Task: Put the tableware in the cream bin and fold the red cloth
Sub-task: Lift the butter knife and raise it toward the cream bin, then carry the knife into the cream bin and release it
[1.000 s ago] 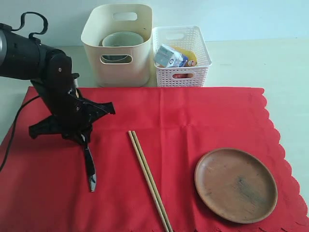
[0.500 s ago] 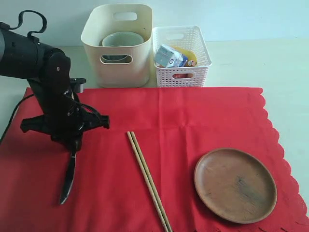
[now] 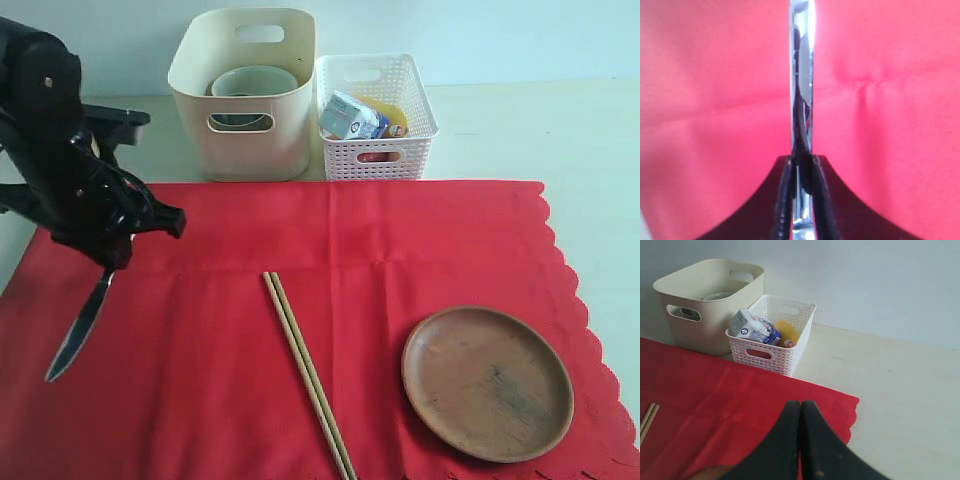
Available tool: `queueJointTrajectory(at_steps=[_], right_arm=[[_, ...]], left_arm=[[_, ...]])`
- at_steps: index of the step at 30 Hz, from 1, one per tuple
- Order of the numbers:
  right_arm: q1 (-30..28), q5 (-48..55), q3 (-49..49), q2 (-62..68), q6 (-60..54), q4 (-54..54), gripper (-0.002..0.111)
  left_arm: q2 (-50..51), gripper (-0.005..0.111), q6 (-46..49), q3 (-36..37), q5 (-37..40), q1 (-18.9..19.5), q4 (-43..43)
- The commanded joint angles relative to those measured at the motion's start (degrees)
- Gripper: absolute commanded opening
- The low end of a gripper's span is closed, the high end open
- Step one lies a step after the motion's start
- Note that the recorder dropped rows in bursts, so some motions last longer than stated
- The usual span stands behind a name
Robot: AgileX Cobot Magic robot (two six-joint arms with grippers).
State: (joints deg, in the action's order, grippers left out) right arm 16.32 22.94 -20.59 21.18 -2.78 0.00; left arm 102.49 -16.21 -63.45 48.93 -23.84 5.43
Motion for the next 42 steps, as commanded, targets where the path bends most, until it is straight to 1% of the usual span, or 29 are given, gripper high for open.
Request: queueJointTrajectory(at_steps=[1,4,7,11,17,20,26,32,37,42], right_arm=[[0.0,-0.6,0.2,-0.4,0.0,0.0,0.0],[0.0,-0.6,0.2,-0.4,0.0,0.0,0.0],[0.0,-0.6,0.2,-0.4,0.0,0.0,0.0],[0.0,-0.6,0.2,-0.4,0.0,0.0,0.0],[0.0,-0.4,0.2,-0.4,0.0,0.0,0.0],[0.0,-0.4,0.2,-0.4,0.0,0.0,0.0],[0.0,-0.2,0.2,-0.4,0.0,0.0,0.0],[0.0,-0.2,0.2,-0.4,0.0,0.0,0.0],[0.0,-0.2,0.2,-0.4,0.0,0.0,0.0],[0.0,-0.2,0.2,-0.4,0.0,0.0,0.0]], left_arm=[[-3.7,0.0,5.8,0.2,1.2,2.4,0.1],[-5.6,0.0,9.1,-0.1,1.3,3.6,0.0],[-6.3,0.0,12.5,-2.2,2.2,4.8,-0.2],[-6.4,0.0,15.5,-7.3,2.4,5.9,-0.2],[-5.4,0.0,17.8,-16.6,0.2,5.9,-0.7],[-4.6,0.0,17.8,-20.8,-3.7,5.9,-1.2],[-2.0,0.0,17.8,-26.6,-12.6,5.9,-2.8],[2.5,0.0,17.8,-31.2,-21.5,5.9,-8.3],[7.2,0.0,17.7,-34.2,-29.5,5.9,-11.2],[11.7,0.0,17.7,-35.3,-38.9,5.9,-16.9]])
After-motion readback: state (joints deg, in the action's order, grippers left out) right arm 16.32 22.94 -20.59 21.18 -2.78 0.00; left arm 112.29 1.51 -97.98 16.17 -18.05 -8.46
